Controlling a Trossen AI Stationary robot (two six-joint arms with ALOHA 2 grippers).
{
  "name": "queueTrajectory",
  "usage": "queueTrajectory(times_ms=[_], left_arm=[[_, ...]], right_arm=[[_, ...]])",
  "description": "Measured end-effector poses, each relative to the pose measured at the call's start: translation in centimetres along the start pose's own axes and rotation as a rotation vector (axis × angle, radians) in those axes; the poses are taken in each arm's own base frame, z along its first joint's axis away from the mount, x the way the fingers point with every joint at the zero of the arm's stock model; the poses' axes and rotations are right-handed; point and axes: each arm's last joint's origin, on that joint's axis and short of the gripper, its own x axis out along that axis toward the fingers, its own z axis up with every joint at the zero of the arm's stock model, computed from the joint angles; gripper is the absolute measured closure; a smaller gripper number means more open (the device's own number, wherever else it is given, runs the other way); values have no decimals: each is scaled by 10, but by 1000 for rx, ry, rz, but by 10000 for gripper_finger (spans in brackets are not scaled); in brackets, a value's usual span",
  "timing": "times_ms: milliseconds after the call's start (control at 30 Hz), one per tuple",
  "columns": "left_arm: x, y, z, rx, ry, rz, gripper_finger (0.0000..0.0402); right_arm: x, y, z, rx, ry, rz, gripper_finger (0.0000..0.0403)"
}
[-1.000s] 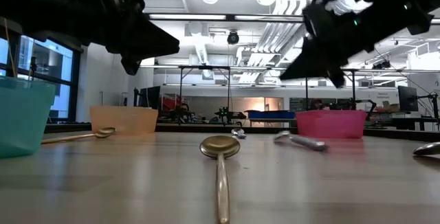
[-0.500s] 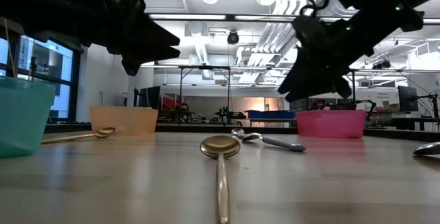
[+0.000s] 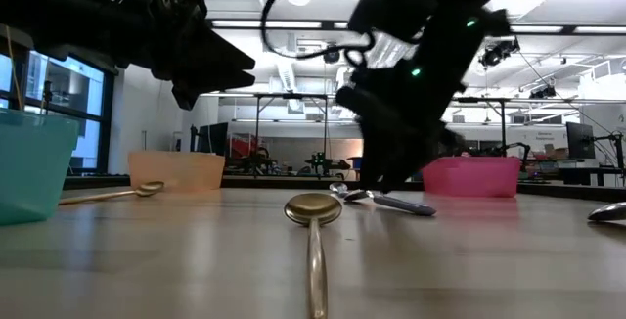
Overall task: Sort silverware by color (type)
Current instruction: Put the purple spoon into the orange bin
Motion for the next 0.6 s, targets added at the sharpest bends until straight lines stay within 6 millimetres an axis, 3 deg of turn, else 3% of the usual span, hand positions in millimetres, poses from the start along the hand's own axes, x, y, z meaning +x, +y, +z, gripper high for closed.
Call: queueTrajectory(times_ms=[200,467,600], left_arm=[[0,0,-2,6,15,6,268],[-1,-1,-1,20,-13,46,278],[-3,-7,-2,33,-27,40,291]], right_arm=[[23,-3,7,15,23,-47,254],[28,-1,13,-92,-28,-18,390],[29,3,15,-150,-57,30,386]])
